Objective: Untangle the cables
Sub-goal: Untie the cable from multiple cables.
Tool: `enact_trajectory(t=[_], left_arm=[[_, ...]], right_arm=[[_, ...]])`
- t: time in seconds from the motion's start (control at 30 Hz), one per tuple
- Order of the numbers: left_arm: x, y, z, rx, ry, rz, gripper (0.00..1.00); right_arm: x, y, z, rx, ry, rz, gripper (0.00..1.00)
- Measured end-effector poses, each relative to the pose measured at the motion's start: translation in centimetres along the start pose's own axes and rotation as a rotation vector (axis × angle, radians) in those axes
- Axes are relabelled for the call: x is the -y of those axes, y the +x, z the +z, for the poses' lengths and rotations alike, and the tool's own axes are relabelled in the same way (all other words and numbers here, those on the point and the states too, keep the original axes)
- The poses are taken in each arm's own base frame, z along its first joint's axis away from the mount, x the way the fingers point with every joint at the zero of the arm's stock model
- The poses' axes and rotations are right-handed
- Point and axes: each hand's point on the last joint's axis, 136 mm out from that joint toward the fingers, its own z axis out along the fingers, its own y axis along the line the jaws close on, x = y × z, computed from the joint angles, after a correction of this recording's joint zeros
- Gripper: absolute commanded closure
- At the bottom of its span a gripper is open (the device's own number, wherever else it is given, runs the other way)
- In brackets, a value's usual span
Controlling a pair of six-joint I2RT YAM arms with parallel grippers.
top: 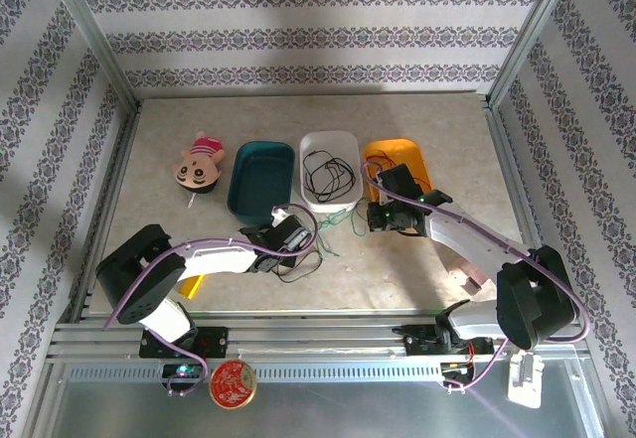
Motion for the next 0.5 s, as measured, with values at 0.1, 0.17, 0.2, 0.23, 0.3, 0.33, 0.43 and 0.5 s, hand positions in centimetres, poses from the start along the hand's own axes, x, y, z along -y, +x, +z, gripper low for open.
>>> enact_trajectory(t=[0.1, 0.17, 0.2, 0.23, 0.3, 0.33, 0.43, 0.5], left_arm=[[0.0, -0.2, -0.4, 0.01, 0.007, 0.014, 1.0], [0.1, -1.0, -1.4, 0.041, 0.023, 0.02, 1.0], [0.1, -1.8, -2.3, 0.07, 0.037, 0.02, 1.0], [0.2, -2.6, -3.3, 0.101, 0.051, 0.017, 1.0], [0.5, -4.7, -5.6, 0.175, 0.086, 0.008, 1.0], [0.8, -6.3, -7.3, 0.227, 0.111, -0.001, 1.0], [1.4, -10.3, -11.7, 0.364, 0.169, -0.029, 1.0], [1.7, -13.0, -14.8, 0.449, 0.2, -0.05, 1.0]], right_arm=[[0.1, 0.2, 0.2, -0.002, 0.001, 0.01, 0.88], [0.2, 0.3, 0.3, -0.003, 0.002, 0.017, 0.88], [0.2, 0.4, 0.4, -0.003, 0.003, 0.019, 0.88], [0.3, 0.5, 0.4, 0.001, 0.002, 0.021, 0.88], [0.4, 0.5, 0.4, 0.009, 0.004, 0.026, 0.88], [0.5, 0.6, 0.4, 0.013, 0.006, 0.032, 0.88], [1.0, 0.3, 0.3, 0.035, 0.021, 0.053, 0.88], [1.2, 0.2, 0.1, 0.051, 0.025, 0.064, 0.88]])
